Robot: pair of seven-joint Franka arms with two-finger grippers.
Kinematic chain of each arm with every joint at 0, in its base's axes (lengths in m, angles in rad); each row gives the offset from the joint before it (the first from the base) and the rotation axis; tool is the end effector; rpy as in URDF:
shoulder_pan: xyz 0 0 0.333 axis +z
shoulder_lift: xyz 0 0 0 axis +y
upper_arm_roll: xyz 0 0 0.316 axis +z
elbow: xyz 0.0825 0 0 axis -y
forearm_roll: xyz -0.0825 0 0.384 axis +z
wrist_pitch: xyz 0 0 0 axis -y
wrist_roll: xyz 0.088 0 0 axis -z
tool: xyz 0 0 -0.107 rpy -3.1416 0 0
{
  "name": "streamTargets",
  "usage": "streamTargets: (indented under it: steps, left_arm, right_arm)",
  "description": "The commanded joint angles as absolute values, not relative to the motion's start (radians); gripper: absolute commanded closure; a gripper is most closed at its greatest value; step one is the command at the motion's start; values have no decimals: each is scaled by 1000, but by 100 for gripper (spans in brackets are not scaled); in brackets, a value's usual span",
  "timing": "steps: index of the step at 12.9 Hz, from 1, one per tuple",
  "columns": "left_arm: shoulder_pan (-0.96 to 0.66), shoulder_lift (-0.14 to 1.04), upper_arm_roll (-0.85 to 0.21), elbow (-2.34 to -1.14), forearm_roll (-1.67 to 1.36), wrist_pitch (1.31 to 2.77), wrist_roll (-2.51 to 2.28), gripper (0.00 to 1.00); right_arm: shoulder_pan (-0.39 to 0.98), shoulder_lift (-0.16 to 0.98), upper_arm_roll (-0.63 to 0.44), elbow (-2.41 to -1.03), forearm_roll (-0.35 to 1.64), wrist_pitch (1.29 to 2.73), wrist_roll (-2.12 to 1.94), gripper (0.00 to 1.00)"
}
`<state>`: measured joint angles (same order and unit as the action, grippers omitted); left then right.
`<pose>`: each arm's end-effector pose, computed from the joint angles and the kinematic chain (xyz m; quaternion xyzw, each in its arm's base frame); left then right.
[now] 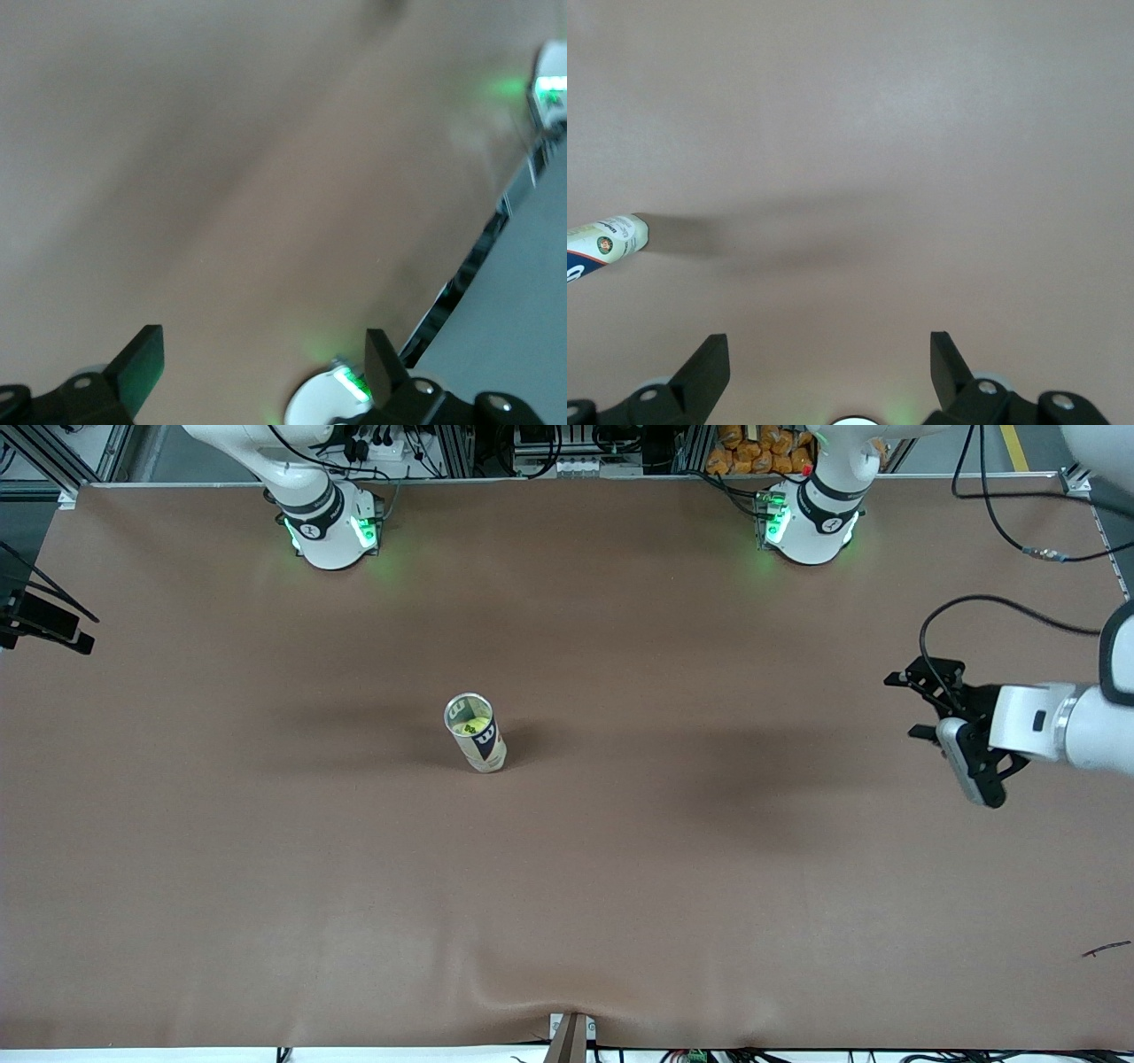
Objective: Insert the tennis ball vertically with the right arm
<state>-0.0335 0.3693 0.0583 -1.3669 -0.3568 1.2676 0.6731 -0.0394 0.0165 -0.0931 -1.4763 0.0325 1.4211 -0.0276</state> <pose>0.6156 -0.0353 0.4882 0.9054 -0.3166 -0.1579 0.2347 0.5400 -0.0676 0.6468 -0.9980 0.0506 0.0345 0.0182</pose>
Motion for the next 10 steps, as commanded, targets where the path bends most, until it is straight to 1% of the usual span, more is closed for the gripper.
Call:
streamTargets:
  steps: [1,3,5,6,8,10]
  left_arm:
    - [-69,322,22,-1345,-275,1255,418,0]
    - [-69,238,-61,-1350,-229,1255,83,0]
    - [-63,187,-145,-1350,-74,1255,-61,0]
    - [-58,164,-149,-1351,-43,1255,-52,0]
    - [-41,158,-111,-1350,-17,1258,-41,0]
    - [-41,155,-100,-1345,28,1273,-38,0]
  right_arm:
    - [-40,26,-87,-1448,26,1407,-14,0]
    - [-40,26,-87,-1448,26,1405,-14,0]
    - [-38,26,-86,-1448,26,1405,-14,0]
    - [-40,26,-86,-1447,26,1405,-14,0]
    - [-38,26,-86,-1447,32,1410,-12,0]
    - [-40,26,-86,-1447,34,1411,-12,0]
